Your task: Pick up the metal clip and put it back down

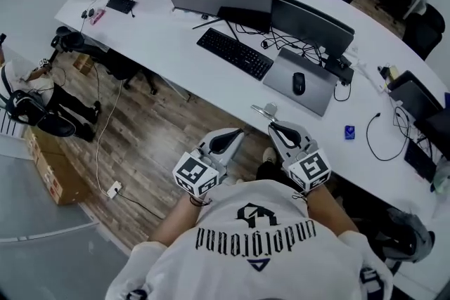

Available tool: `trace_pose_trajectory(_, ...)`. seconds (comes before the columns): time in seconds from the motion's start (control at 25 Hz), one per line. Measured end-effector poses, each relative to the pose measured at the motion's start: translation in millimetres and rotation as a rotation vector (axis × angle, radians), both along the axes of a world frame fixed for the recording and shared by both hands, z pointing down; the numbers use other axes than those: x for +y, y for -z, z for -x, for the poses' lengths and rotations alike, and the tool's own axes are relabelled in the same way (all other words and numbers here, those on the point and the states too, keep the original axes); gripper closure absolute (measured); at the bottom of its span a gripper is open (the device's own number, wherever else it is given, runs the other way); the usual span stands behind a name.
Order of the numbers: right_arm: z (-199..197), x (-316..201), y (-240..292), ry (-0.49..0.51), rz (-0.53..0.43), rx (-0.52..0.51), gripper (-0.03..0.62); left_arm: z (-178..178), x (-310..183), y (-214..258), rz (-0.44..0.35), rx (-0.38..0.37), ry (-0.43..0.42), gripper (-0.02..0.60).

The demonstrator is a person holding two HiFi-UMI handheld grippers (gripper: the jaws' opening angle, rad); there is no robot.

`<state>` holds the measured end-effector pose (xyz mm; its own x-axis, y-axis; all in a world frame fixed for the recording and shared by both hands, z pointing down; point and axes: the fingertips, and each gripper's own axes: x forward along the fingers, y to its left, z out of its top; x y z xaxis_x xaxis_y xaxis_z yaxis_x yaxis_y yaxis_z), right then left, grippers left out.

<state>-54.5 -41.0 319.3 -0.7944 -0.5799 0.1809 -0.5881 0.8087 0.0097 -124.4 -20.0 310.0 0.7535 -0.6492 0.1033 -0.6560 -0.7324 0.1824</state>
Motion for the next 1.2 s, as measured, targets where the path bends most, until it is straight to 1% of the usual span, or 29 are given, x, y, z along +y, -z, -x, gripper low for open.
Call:
trace_pose_trajectory(0.12, -8, -19, -7, 0.001, 0.008, 0.008, 0.565, -6, -17, -6, 0.012, -0.003, 0.011, 0.566)
trace_pose_trajectory(0.28, -17, -41, -17, 0.017, 0.015, 0.021, 0.565, -19, -34, -13, 0.01, -0.024, -0.015, 0.566)
trace_pose_trajectory(0.36, -23, -56, -22, 0.017, 0.023, 0.029, 0.565, -23, -47, -17, 0.009, -0.028, -0.013, 0.566)
trace_pose_trajectory(0.64, -35, -90, -48, 0.024, 0.072, 0.068, 0.565, -27, -81, -42, 0.051, -0.045, 0.024, 0.566)
trace_pose_trajectory(0.76, -36, -98, -56, 0.053, 0.07, 0.055, 0.565, -28, -92, -55, 0.076, -0.04, 0.044, 0.566)
trace_pose_trajectory(0.88, -36, -111, -63, 0.061, 0.068, 0.038, 0.565, -28, -106, -64, 0.073, -0.043, 0.059, 0.566)
trace_pose_trajectory(0.96, -35, -119, -74, 0.07, 0.07, 0.054, 0.563, -26, -113, -73, 0.085, -0.051, 0.071, 0.566)
trace_pose_trajectory(1.08, -35, -128, -90, 0.084, 0.092, 0.061, 0.565, -22, -122, -87, 0.107, -0.054, 0.086, 0.566)
trace_pose_trajectory(1.2, -35, -135, -111, 0.09, 0.14, 0.068, 0.563, -20, -129, -102, 0.126, -0.059, 0.097, 0.566)
